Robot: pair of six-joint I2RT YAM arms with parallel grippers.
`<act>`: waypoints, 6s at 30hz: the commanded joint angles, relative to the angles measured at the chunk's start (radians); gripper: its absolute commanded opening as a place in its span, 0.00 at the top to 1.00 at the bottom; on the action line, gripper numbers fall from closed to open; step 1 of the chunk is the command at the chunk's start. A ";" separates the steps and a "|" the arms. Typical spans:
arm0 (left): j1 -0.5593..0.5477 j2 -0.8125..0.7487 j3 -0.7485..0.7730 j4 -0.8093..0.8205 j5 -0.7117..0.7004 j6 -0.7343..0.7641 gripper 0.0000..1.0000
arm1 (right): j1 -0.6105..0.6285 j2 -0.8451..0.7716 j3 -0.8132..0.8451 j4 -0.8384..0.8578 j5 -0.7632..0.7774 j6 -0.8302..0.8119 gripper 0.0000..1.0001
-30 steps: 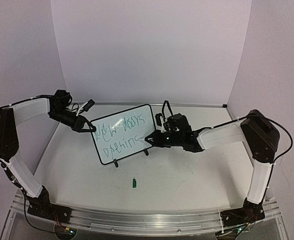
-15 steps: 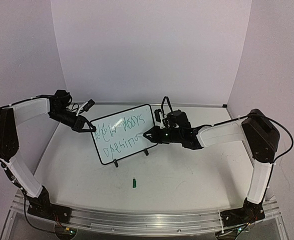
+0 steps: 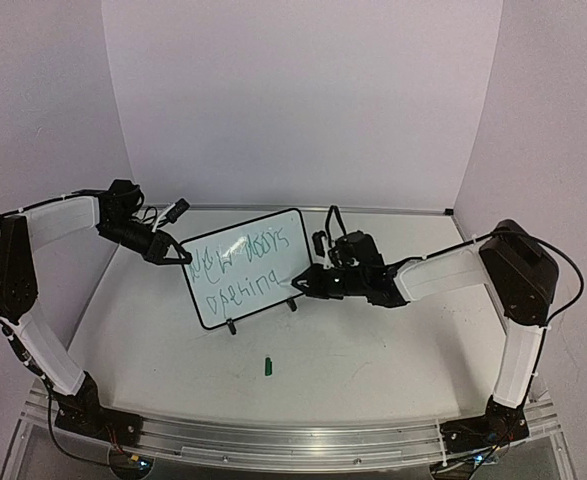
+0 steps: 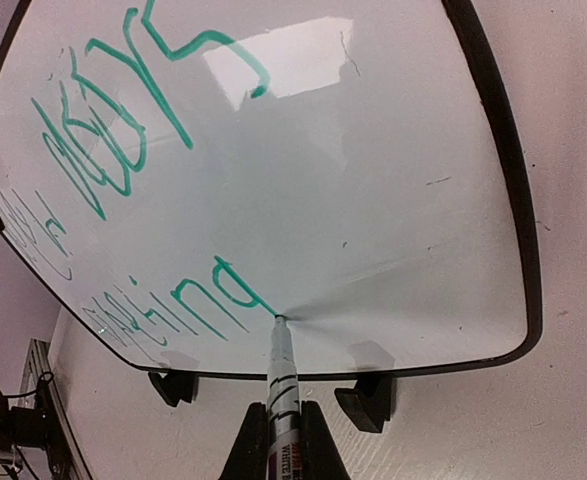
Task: Write a sentence on the whiteboard
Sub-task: Write a sentence on the whiteboard, then pick up the pen cap from the center of the board.
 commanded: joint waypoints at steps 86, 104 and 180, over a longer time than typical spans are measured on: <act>0.007 -0.020 0.018 0.013 -0.136 -0.003 0.82 | -0.001 -0.256 -0.138 0.056 0.138 -0.017 1.00; 0.012 -0.145 -0.018 0.029 -0.269 -0.020 0.39 | -0.001 -0.315 -0.137 0.012 0.144 -0.046 1.00; -0.932 0.162 -0.187 0.366 -0.663 -1.260 0.74 | 0.031 -0.625 -0.353 -0.274 0.160 -0.057 1.00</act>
